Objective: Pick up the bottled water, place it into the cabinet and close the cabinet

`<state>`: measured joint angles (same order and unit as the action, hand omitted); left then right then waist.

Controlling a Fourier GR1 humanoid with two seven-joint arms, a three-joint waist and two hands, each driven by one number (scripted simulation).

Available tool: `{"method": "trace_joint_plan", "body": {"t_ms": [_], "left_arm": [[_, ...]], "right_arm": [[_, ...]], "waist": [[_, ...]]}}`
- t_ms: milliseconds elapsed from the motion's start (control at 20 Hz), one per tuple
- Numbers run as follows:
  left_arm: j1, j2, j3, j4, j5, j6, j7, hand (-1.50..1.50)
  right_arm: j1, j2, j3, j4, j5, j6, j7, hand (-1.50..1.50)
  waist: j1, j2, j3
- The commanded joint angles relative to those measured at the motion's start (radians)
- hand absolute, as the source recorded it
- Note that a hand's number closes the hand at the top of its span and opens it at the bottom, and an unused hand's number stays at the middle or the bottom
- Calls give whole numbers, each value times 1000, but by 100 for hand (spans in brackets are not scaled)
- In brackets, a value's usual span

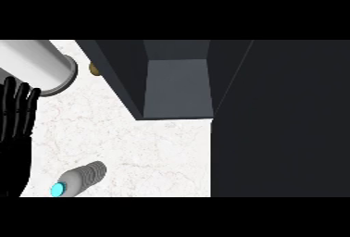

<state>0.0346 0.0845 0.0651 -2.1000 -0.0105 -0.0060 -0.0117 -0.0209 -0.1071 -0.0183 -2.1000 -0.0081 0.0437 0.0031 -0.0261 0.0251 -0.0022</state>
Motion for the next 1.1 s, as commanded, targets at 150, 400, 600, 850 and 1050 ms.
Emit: {"method": "trace_joint_plan", "body": {"t_ms": [150, 400, 600, 850, 1050], "left_arm": [[176, -82, 21, -137, -95, 237, -123, -150], [324, -84, -22, -236, 120, 552, -116, -150], [527, -84, -204, -367, 118, 661, -192, -150], [758, -84, -454, -496, 40, 709, -305, -150], [875, -84, -641, -527, -37, 753, -420, -150]], "right_arm": [[99, 8, 24, -87, -20, 23, 16, -150], [164, 20, 106, -133, -134, 97, 90, -150], [220, 17, 174, -273, -138, 94, 185, -150], [249, 69, 313, -357, -21, 31, 236, -150], [289, 68, 345, -385, 3, 32, 240, -150]], "waist": [[43, -37, 1], [74, -47, -1], [51, -40, 0], [59, -41, 1], [59, -42, 3]]}}
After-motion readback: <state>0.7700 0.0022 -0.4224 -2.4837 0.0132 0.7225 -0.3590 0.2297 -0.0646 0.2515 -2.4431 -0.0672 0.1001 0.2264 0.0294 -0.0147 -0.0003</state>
